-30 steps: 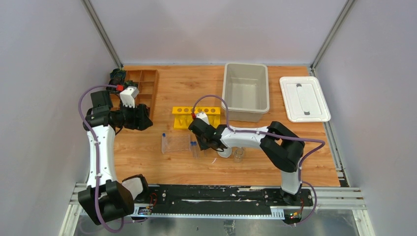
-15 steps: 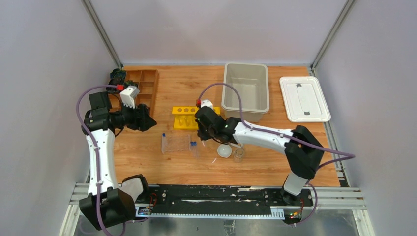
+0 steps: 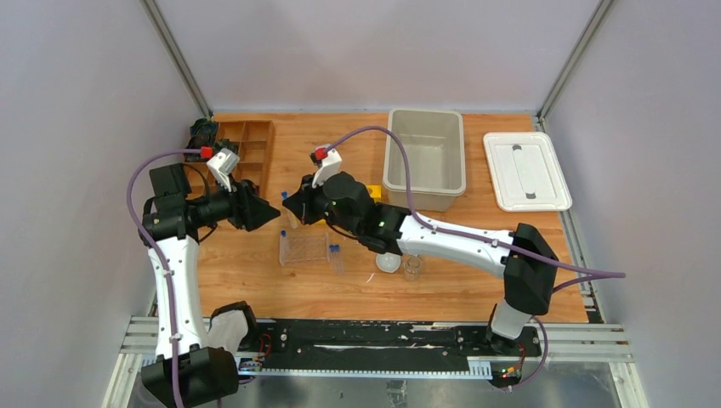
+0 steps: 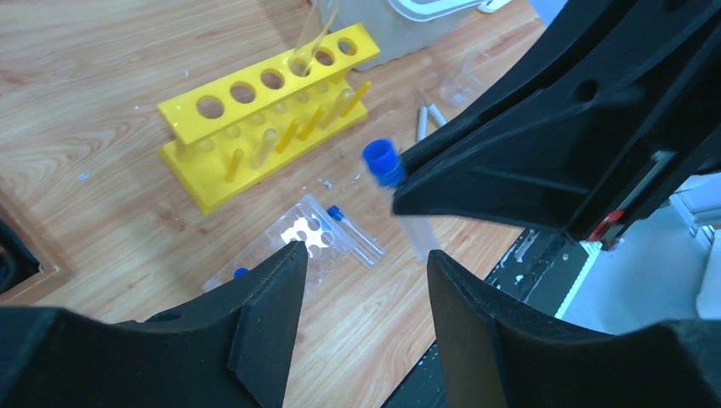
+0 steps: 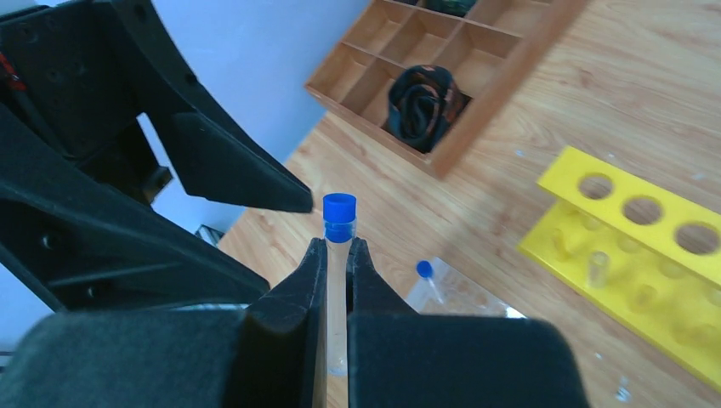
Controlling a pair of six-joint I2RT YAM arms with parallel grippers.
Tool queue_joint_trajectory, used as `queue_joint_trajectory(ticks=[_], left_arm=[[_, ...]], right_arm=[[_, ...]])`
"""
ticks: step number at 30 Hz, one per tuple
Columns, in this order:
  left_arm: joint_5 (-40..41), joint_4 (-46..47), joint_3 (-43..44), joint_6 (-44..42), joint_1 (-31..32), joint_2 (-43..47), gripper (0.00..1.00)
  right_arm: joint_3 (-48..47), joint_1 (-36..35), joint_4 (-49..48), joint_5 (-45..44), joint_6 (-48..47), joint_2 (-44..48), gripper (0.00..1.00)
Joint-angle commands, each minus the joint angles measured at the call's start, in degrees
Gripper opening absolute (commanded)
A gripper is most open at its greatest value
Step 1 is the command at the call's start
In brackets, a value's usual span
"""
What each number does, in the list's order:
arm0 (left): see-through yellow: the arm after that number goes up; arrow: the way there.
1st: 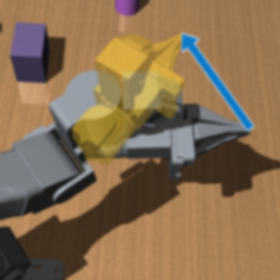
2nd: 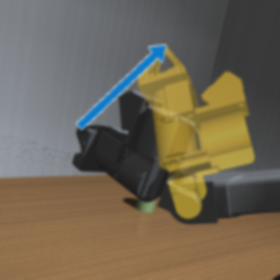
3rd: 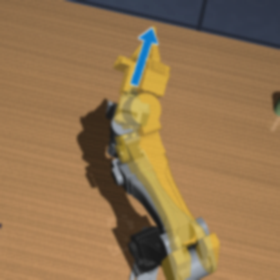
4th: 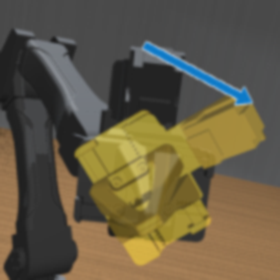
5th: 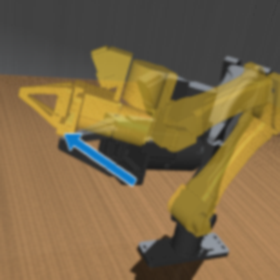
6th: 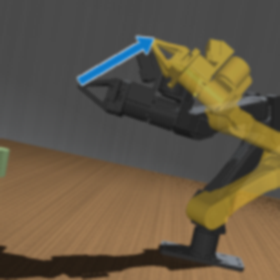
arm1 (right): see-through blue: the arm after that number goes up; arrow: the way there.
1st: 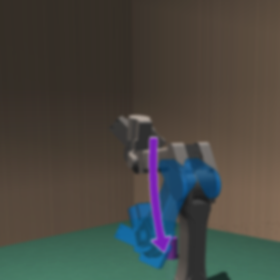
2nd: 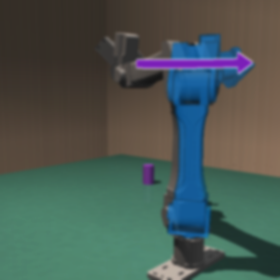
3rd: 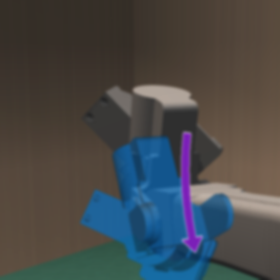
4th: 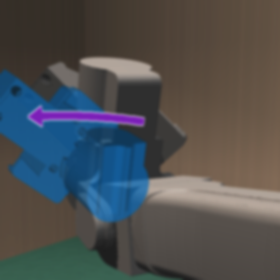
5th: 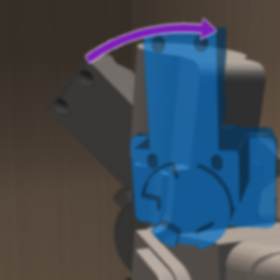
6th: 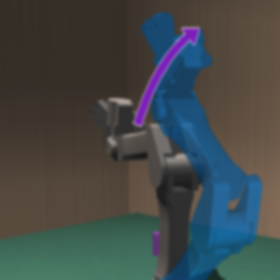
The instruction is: Organize the chemistry lab equipment
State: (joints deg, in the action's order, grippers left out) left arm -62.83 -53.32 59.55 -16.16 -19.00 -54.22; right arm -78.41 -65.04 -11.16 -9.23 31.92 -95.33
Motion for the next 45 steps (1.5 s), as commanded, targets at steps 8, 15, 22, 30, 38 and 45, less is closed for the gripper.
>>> queue_joint_trajectory(ticks=[8,15,22,30,38,45], left_arm=[[-3.29,-0.47,-0.49,0.96,2.75,-0.18,0.48],[-2.04,-0.47,-0.16,0.43,3.87,-1.34,0.41],[-1.65,-0.47,-0.09,-0.01,4.09,-1.43,0.2],[2.8,-0.38,0.24,-5.14,4.26,0.02,0.0],[4.27,-0.38,-0.32,-8.97,5.36,2.22,0.0],[5.45,-0.38,-0.73,-9.15,5.89,2.67,0.0]], right_arm=[[-2.88,-3.16,-13.7,-3.61,0.85,-2.79,0.0],[-2.45,-3.26,-16.29,-4.32,0.76,-2.46,0.0],[-2.35,-3.47,-18.13,-4.39,0.91,-2.76,0.0],[-8.82,-1.33,-1.15,-2.95,2.27,-3.07,0.38],[-18.04,1.05,14.47,5.9,0.73,-6.8,0.4],[-22.25,1.16,17.23,9.28,-0.53,-9.28,0.4]])
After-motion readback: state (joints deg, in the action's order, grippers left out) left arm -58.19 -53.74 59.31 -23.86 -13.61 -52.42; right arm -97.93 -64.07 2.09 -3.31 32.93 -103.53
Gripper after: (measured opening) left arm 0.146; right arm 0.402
